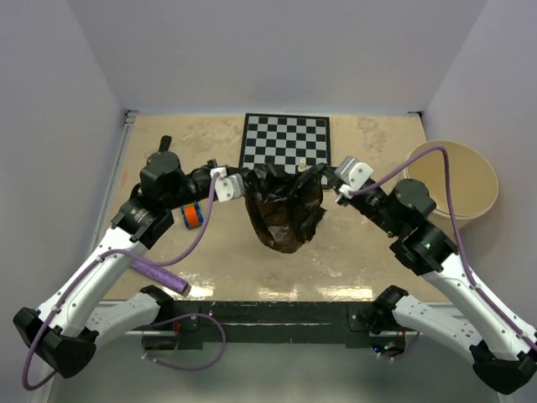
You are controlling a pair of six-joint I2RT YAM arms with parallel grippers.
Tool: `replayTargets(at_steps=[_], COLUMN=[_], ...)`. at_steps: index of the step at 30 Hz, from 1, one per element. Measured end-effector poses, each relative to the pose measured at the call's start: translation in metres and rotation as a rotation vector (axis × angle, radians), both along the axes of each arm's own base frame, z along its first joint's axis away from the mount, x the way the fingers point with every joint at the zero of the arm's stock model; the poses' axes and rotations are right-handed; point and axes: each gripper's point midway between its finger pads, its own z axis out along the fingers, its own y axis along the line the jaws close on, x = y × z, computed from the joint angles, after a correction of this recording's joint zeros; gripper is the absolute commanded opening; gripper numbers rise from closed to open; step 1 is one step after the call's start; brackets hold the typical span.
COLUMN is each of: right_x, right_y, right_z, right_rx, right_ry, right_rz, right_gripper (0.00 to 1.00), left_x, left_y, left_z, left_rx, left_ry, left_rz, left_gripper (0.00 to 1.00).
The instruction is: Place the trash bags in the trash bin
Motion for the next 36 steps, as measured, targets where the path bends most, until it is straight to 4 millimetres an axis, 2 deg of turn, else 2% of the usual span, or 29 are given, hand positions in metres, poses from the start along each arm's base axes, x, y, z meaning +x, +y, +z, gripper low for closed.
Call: replayTargets(at_steps=[2, 4, 6, 9, 11, 15, 17, 19, 21, 22, 23, 24, 25, 26, 28, 29, 30, 31, 32, 34, 36], right_x=[0.007, 0.019, 0.029, 0.05, 0.065, 0.111, 0.135, 0.168, 0.213, 0.234, 0.26, 0.286, 0.302, 0.318, 0.326, 0.319, 0.309, 0.289, 0.266, 0.216, 0.163], right_y=[-0.001, 0.001, 0.006, 0.008, 0.004, -0.014, -0.012, -0.002, 0.014, 0.02, 0.027, 0.032, 0.036, 0.036, 0.031, 0.025, 0.02, 0.014, 0.009, 0.001, -0.01], right_z=[0.002, -0.01, -0.026, -0.06, -0.079, -0.109, -0.112, -0.102, -0.075, -0.059, -0.034, 0.0, 0.026, 0.066, 0.135, 0.174, 0.202, 0.24, 0.271, 0.322, 0.363], right_rx=[0.008, -0.013, -0.041, -0.105, -0.137, -0.193, -0.212, -0.216, -0.185, -0.163, -0.125, -0.073, -0.028, 0.032, 0.148, 0.212, 0.256, 0.322, 0.373, 0.461, 0.55], right_ry=[-0.007, 0.022, 0.056, 0.137, 0.189, 0.314, 0.344, 0.355, 0.323, 0.297, 0.25, 0.179, 0.116, 0.024, -0.163, -0.283, -0.368, -0.5, -0.605, -0.796, -0.96], right_rz=[-0.032, -0.062, -0.079, -0.14, -0.179, -0.27, -0.289, -0.298, -0.309, -0.318, -0.329, -0.345, -0.353, -0.373, -0.395, -0.407, -0.415, -0.415, -0.409, -0.389, -0.38], right_gripper=[0.0, 0.0, 0.0, 0.0, 0.0, 0.0, 0.0, 0.0, 0.0, 0.0, 0.0, 0.0, 0.0, 0.0, 0.0, 0.0, 0.0, 0.0, 0.0, 0.0, 0.0], left_x=[0.007, 0.019, 0.03, 0.047, 0.06, 0.089, 0.103, 0.126, 0.159, 0.179, 0.198, 0.214, 0.225, 0.237, 0.245, 0.24, 0.232, 0.218, 0.2, 0.157, 0.114], left_y=[-0.002, -0.002, -0.001, 0.007, 0.02, 0.053, 0.059, 0.06, 0.06, 0.061, 0.062, 0.062, 0.062, 0.062, 0.061, 0.061, 0.062, 0.063, 0.065, 0.065, 0.059], left_z=[0.014, 0.012, -0.004, -0.031, -0.047, -0.076, -0.08, -0.072, -0.045, -0.023, 0.004, 0.035, 0.062, 0.102, 0.187, 0.23, 0.262, 0.3, 0.333, 0.383, 0.411], left_rx=[-0.042, -0.057, -0.048, -0.025, -0.025, -0.018, -0.012, -0.014, -0.048, -0.08, -0.121, -0.169, -0.208, -0.268, -0.399, -0.467, -0.519, -0.584, -0.643, -0.718, -0.763], left_ry=[-0.009, 0.023, 0.09, 0.2, 0.276, 0.419, 0.457, 0.469, 0.433, 0.393, 0.339, 0.275, 0.22, 0.136, -0.061, -0.169, -0.26, -0.378, -0.495, -0.718, -0.905], left_rz=[0.027, 0.074, 0.124, 0.239, 0.344, 0.556, 0.613, 0.656, 0.694, 0.713, 0.726, 0.728, 0.726, 0.716, 0.678, 0.653, 0.632, 0.604, 0.575, 0.521, 0.474], left_gripper=[0.0, 0.0, 0.0, 0.0, 0.0, 0.0, 0.0, 0.0, 0.0, 0.0, 0.0, 0.0, 0.0, 0.0, 0.0, 0.0, 0.0, 0.0, 0.0, 0.0, 0.0])
